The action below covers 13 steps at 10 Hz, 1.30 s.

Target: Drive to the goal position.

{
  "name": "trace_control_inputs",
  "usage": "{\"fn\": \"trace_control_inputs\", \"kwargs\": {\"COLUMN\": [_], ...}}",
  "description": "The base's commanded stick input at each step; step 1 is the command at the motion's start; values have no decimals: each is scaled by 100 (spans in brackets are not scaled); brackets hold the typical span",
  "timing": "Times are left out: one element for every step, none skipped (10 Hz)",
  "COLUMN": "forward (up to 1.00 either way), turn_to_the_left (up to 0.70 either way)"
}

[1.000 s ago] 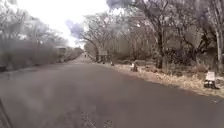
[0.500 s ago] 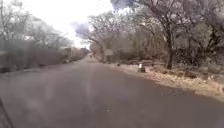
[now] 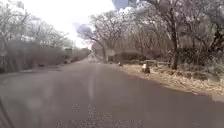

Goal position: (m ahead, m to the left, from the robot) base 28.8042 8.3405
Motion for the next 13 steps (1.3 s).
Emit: {"fn": "trace_control_inputs", "kwargs": {"forward": [70, 70, 70, 70, 70, 70, 70, 70, 70, 70, 70, 70, 70], "turn_to_the_left": [2, 2, 2, 2, 2, 1, 0, 0, 0, 0, 0, 0, 0]}}
